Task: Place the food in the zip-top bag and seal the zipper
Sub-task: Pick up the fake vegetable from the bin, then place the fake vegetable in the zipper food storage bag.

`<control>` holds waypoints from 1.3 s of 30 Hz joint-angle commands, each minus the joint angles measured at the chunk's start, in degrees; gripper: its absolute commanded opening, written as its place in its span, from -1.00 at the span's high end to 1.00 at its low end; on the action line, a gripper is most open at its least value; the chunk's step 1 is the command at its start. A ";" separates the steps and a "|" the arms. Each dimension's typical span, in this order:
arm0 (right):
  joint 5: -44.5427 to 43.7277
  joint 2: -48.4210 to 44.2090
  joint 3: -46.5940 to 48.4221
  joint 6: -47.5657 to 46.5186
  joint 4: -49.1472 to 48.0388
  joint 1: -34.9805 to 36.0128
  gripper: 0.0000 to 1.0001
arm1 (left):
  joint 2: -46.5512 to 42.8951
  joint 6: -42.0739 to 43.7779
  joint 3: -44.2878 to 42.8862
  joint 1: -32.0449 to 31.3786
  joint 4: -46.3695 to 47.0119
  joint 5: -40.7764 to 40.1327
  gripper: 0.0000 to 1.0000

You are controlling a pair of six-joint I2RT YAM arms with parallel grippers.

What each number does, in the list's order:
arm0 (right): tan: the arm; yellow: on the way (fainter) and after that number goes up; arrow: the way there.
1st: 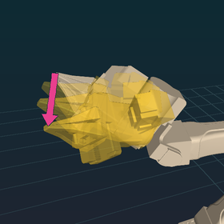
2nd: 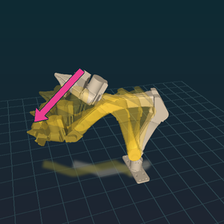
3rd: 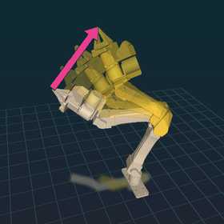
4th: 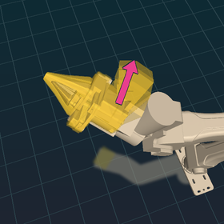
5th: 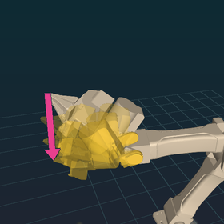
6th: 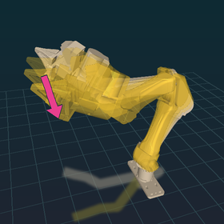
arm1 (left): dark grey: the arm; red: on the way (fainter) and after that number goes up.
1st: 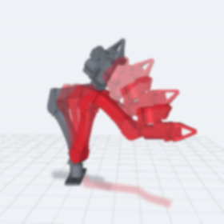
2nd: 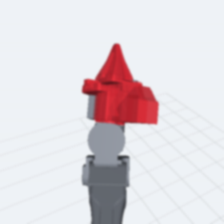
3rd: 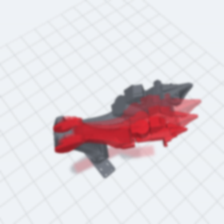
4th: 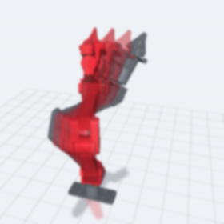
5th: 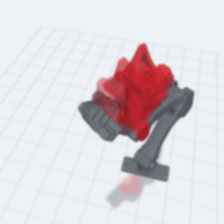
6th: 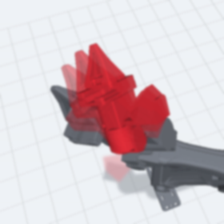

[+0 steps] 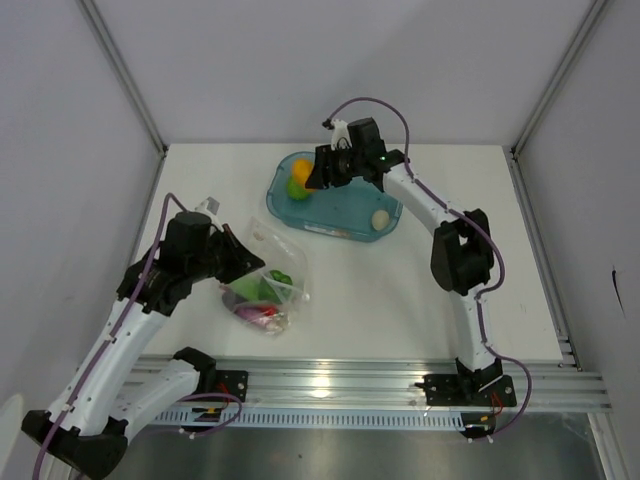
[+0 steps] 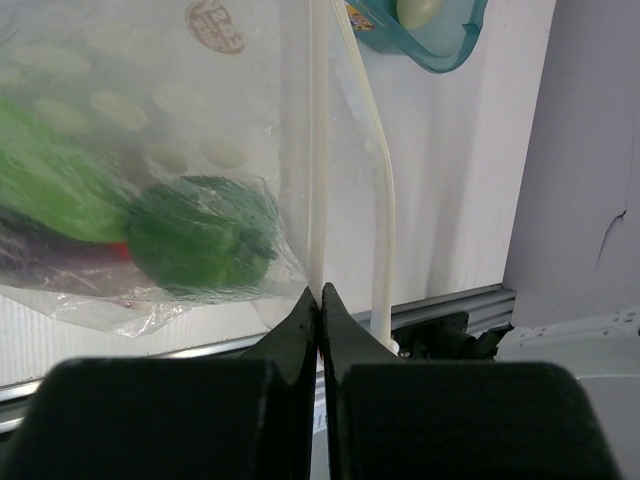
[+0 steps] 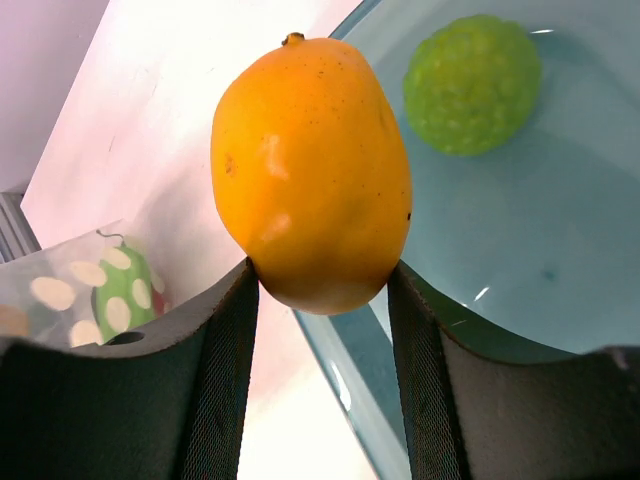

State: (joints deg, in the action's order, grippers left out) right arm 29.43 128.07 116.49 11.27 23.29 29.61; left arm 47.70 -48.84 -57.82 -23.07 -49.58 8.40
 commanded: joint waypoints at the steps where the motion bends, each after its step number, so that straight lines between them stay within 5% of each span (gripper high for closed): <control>1: -3.14 -8.35 -2.92 -1.51 -0.53 -0.69 1.00 | 0.90 1.82 -1.77 -0.13 1.77 3.28 0.99; 9: -4.82 -28.64 -20.91 1.56 -0.96 0.62 1.00 | 1.17 1.20 -0.89 -0.05 3.26 4.78 0.99; 15: -4.73 -40.00 -27.71 6.83 -1.23 9.05 1.00 | 0.90 0.85 -0.98 -0.05 3.18 5.04 0.99; 23: -10.62 -41.85 -31.31 9.82 -0.78 21.89 1.00 | 0.29 0.85 -2.38 -0.05 1.86 5.22 0.99; 39: -12.47 -35.00 -32.29 8.77 0.27 24.97 0.86 | -2.26 0.68 -2.73 -0.05 0.19 5.92 0.99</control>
State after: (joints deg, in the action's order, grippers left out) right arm 17.78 91.07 82.59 19.90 24.88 54.17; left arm 46.11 -48.47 -57.89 -23.09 -50.02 12.75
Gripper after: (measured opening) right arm 0.534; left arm 0.004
